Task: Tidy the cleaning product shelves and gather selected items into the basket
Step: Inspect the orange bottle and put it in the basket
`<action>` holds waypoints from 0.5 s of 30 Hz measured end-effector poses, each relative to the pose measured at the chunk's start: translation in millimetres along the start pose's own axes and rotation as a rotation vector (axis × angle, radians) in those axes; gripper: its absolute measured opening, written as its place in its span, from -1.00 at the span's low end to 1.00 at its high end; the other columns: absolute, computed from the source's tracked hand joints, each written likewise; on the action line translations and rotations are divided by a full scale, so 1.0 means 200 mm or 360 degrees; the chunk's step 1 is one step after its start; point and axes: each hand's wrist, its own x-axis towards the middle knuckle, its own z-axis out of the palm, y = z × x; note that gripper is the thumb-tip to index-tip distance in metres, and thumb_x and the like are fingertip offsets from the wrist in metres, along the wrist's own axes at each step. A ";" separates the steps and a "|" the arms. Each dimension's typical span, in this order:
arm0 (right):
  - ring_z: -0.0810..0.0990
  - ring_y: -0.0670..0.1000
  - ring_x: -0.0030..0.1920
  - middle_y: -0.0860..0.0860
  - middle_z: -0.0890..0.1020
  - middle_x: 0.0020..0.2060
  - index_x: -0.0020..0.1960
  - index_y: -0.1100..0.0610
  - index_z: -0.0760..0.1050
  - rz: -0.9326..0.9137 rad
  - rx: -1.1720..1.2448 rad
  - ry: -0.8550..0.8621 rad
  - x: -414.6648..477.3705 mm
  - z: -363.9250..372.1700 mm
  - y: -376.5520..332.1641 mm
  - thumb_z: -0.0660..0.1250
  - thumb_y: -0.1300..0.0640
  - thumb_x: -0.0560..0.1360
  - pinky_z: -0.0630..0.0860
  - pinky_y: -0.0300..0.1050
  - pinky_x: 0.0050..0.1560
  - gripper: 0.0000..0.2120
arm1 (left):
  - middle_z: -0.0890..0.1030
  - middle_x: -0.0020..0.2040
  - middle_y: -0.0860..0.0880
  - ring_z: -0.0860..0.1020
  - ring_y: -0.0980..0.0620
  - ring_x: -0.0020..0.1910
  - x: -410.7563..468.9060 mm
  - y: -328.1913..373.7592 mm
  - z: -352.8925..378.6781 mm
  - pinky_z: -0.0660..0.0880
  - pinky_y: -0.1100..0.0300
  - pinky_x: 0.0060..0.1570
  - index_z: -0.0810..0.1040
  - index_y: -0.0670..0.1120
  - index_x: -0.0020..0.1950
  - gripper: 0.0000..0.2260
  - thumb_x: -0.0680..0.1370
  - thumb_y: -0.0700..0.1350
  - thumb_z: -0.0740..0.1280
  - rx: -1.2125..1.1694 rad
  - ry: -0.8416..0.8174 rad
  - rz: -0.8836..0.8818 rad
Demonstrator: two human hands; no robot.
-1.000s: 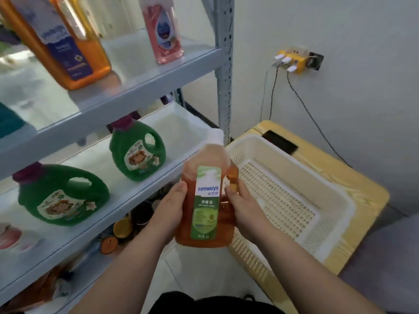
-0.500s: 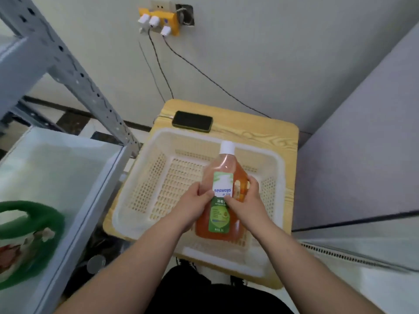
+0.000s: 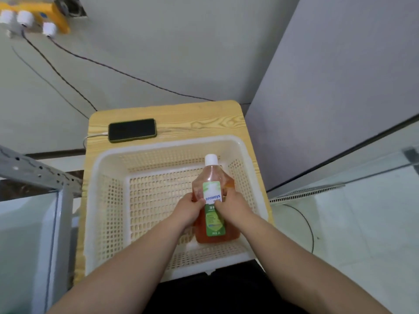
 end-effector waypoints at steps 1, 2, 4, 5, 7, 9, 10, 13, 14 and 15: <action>0.63 0.12 0.08 0.10 0.63 0.18 0.40 0.12 0.44 0.0005 -0.0042 0.0006 0.01 0.00 0.00 0.37 0.01 0.58 0.43 -0.14 -0.13 -0.57 | 0.67 0.16 -0.12 0.65 -0.16 0.11 0.01 0.00 0.00 0.58 -0.17 0.21 0.54 -0.09 0.26 -0.77 0.62 -0.07 0.36 0.0028 0.0017 0.0009; 0.63 0.14 0.10 0.11 0.62 0.19 0.40 0.12 0.44 0.0008 -0.0096 0.0012 0.01 0.00 -0.01 0.36 0.00 0.59 0.44 -0.13 -0.09 -0.57 | 0.67 0.16 -0.12 0.65 -0.15 0.11 0.02 0.00 0.00 0.58 -0.16 0.21 0.53 -0.10 0.28 -0.74 0.62 -0.05 0.36 0.0082 0.0031 0.0025; 0.62 0.17 0.14 0.15 0.58 0.22 0.42 0.11 0.43 -0.0003 -0.0220 0.0016 0.02 0.00 -0.01 0.33 -0.02 0.61 0.50 -0.08 -0.01 -0.57 | 0.66 0.15 -0.09 0.64 -0.12 0.09 0.02 -0.01 0.00 0.60 -0.13 0.18 0.52 -0.10 0.30 -0.70 0.62 0.00 0.37 0.0224 0.0051 0.0053; 0.61 0.19 0.15 0.17 0.56 0.23 0.44 0.10 0.41 -0.0013 -0.0288 0.0010 0.02 0.00 0.00 0.30 -0.03 0.62 0.51 -0.06 0.03 -0.56 | 0.66 0.15 -0.09 0.64 -0.12 0.08 0.03 -0.01 0.00 0.61 -0.12 0.16 0.52 -0.11 0.30 -0.68 0.61 0.01 0.37 0.0284 0.0061 0.0065; 0.59 0.21 0.15 0.19 0.52 0.26 0.46 0.09 0.38 -0.0041 -0.0392 0.0003 0.02 0.02 0.00 0.24 -0.04 0.64 0.49 -0.04 0.04 -0.57 | 0.65 0.13 -0.10 0.65 -0.12 0.06 0.02 -0.03 0.00 0.63 -0.11 0.10 0.53 -0.15 0.31 -0.64 0.60 0.03 0.39 0.0361 0.0102 0.0082; 0.56 0.20 0.14 0.18 0.48 0.28 0.46 0.09 0.37 -0.0029 -0.0392 -0.0010 0.02 0.03 0.01 0.18 -0.04 0.65 0.47 -0.04 0.03 -0.58 | 0.65 0.13 -0.09 0.64 -0.09 0.02 0.01 -0.03 0.00 0.64 -0.05 0.02 0.51 -0.16 0.31 -0.61 0.59 0.04 0.40 0.0475 0.0168 0.0116; 0.56 0.18 0.14 0.17 0.48 0.29 0.46 0.09 0.37 -0.0023 -0.0392 -0.0026 0.01 0.03 0.01 0.16 -0.03 0.66 0.49 -0.03 0.07 -0.58 | 0.64 0.12 -0.07 0.63 -0.05 -0.01 0.01 -0.02 0.00 0.63 0.03 -0.06 0.49 -0.15 0.33 -0.59 0.58 0.05 0.41 0.0559 0.0203 0.0139; 0.55 0.20 0.19 0.18 0.43 0.35 0.50 0.09 0.33 -0.0146 -0.0577 -0.0099 0.00 0.02 0.03 0.16 -0.01 0.67 0.54 0.08 0.23 -0.57 | 0.61 0.10 -0.04 0.57 0.03 -0.08 -0.03 0.01 -0.01 0.46 0.21 -0.26 0.40 -0.12 0.39 -0.54 0.57 0.03 0.42 0.0752 0.0262 0.0207; 0.52 0.22 0.24 0.20 0.39 0.38 0.53 0.09 0.27 -0.0207 -0.0665 -0.0123 -0.02 0.00 0.05 0.18 0.00 0.66 0.52 0.11 0.26 -0.54 | 0.62 0.14 -0.05 0.59 0.01 -0.03 -0.06 0.01 0.00 0.49 0.19 -0.21 0.36 -0.10 0.42 -0.52 0.57 0.00 0.41 0.0796 0.0257 0.0236; 0.48 0.23 0.30 0.22 0.34 0.42 0.56 0.09 0.20 -0.0282 -0.0754 -0.0157 -0.04 -0.01 0.06 0.21 0.02 0.65 0.50 0.13 0.30 -0.49 | 0.61 0.20 -0.07 0.61 -0.02 0.03 -0.09 0.01 0.00 0.55 0.14 -0.10 0.33 -0.08 0.46 -0.50 0.58 -0.01 0.39 0.0842 0.0239 0.0279</action>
